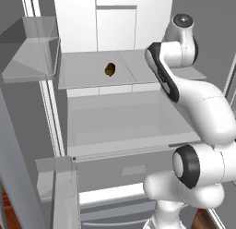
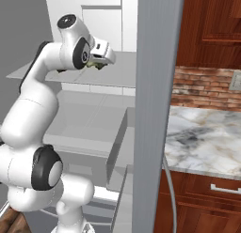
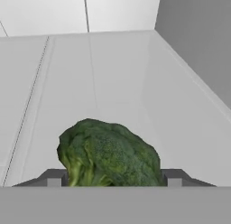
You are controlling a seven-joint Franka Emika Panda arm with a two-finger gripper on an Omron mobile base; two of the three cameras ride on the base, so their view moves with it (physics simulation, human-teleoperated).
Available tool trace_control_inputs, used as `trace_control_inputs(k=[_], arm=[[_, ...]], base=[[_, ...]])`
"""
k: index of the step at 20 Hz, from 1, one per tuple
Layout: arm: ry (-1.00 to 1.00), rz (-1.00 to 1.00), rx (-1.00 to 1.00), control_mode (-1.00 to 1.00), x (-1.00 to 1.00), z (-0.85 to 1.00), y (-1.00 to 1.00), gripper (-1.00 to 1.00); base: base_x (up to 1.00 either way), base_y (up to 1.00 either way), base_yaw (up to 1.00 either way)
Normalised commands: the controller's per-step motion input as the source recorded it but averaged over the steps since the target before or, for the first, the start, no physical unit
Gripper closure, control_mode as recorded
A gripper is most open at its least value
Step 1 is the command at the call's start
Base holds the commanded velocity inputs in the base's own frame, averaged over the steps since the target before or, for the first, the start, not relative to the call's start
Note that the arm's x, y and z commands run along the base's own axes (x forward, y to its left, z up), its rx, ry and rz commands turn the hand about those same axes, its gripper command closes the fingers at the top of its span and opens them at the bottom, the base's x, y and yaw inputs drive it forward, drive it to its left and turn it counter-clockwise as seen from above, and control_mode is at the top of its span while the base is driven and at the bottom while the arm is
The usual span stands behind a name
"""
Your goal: Gather the broccoli and sweet potato from the fridge and place them on a tray on the dining counter. Then gather the chicken drumstick and fish from the fridge and place them on the other tray.
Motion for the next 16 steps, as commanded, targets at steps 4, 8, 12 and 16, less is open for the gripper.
trace_control_inputs(k=[4, 8, 12, 16], arm=[[0.07, 0.0, 0.02, -1.0, -0.54, 0.27, 0.0, 1.0], [-0.03, 0.0, 0.0, -1.0, -0.83, 0.0, 0.0, 1.0], [-0.14, 0.0, 0.0, -1.0, -0.69, -0.02, 0.0, 1.0], [-0.07, 0.0, 0.0, -1.0, -0.51, 0.0, 0.0, 1.0]], base=[[0.0, 0.0, 0.0], [0.0, 0.0, 0.0], [0.0, 0.0, 0.0], [0.0, 0.0, 0.0]])
